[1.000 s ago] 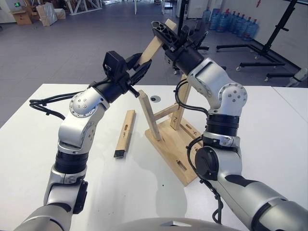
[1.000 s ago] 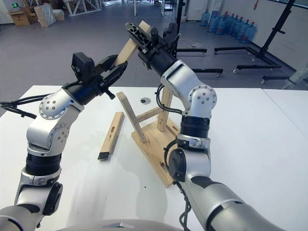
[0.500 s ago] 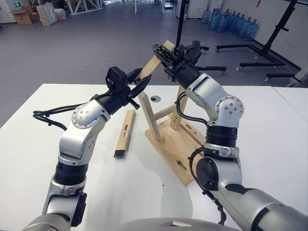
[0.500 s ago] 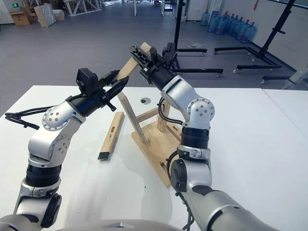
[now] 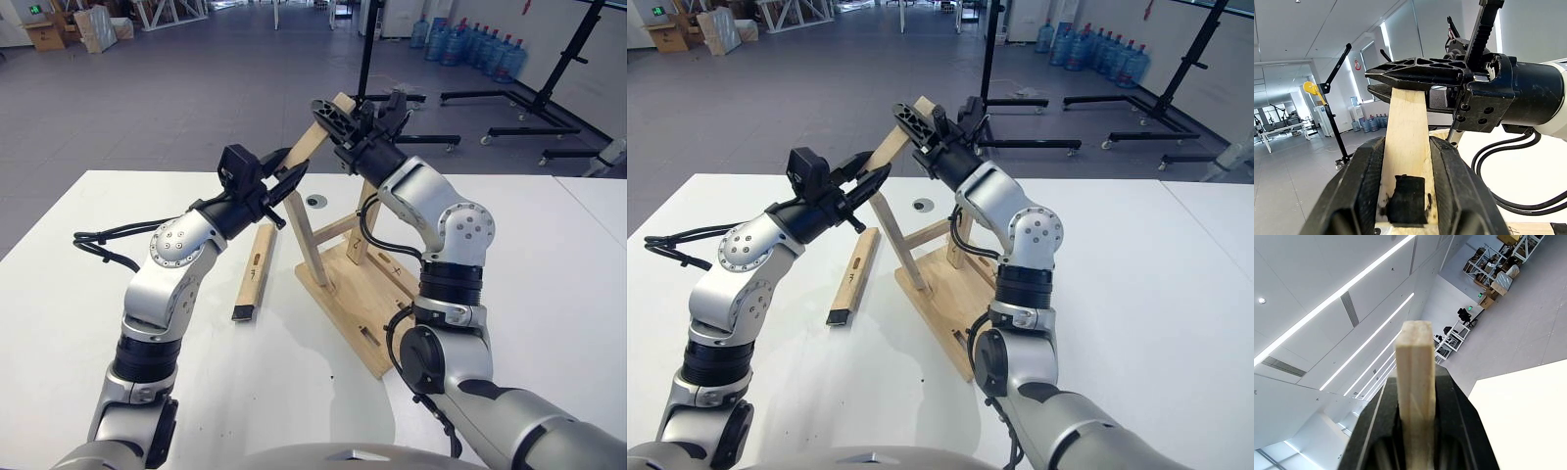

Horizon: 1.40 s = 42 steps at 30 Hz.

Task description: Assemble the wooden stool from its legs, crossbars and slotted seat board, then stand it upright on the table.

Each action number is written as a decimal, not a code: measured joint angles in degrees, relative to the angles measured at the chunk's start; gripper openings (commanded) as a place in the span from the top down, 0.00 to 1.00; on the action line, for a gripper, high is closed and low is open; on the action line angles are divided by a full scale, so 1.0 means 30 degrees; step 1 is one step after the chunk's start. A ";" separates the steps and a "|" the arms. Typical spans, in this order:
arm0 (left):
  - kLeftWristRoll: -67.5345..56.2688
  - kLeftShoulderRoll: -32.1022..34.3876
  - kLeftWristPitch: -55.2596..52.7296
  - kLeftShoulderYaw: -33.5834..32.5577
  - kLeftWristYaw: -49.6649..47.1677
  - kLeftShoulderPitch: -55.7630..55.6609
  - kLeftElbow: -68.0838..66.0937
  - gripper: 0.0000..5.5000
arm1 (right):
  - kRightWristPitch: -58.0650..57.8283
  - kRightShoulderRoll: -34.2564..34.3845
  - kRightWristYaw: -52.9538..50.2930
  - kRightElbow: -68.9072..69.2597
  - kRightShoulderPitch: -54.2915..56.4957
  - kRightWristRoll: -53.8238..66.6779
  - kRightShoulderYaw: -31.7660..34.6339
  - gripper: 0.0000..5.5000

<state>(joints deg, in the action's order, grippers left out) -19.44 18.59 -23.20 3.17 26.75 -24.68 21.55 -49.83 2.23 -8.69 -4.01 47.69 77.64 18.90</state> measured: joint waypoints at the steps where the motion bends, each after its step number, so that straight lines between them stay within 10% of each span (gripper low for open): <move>1: 0.0001 -0.0012 0.0000 0.0000 0.0003 0.0000 -0.0006 0.77 | 0.0004 -0.0002 0.0000 0.0001 -0.0009 0.0002 -0.0008 0.93; 6: 0.0004 -0.0023 -0.0018 0.0154 0.0025 0.0051 -0.0084 0.77 | 0.0056 0.0009 0.0000 0.0104 -0.0315 0.0044 -0.0017 0.93; 26: -0.2289 -0.0091 -0.2138 -0.1320 -0.0263 -0.0098 0.1051 0.22 | 0.0279 -0.0428 0.0283 0.0355 -0.0748 0.0277 -0.0224 0.93; 42: -0.7181 -0.0908 -0.3756 -0.8180 -0.5948 -0.2005 -0.1092 0.10 | 0.1693 -0.9772 0.5123 0.0518 0.0308 -0.2666 0.3122 0.93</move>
<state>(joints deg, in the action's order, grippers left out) -40.98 15.87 -34.47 -21.38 8.90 -30.69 18.28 -44.75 -27.09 6.68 -2.46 48.61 69.65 28.27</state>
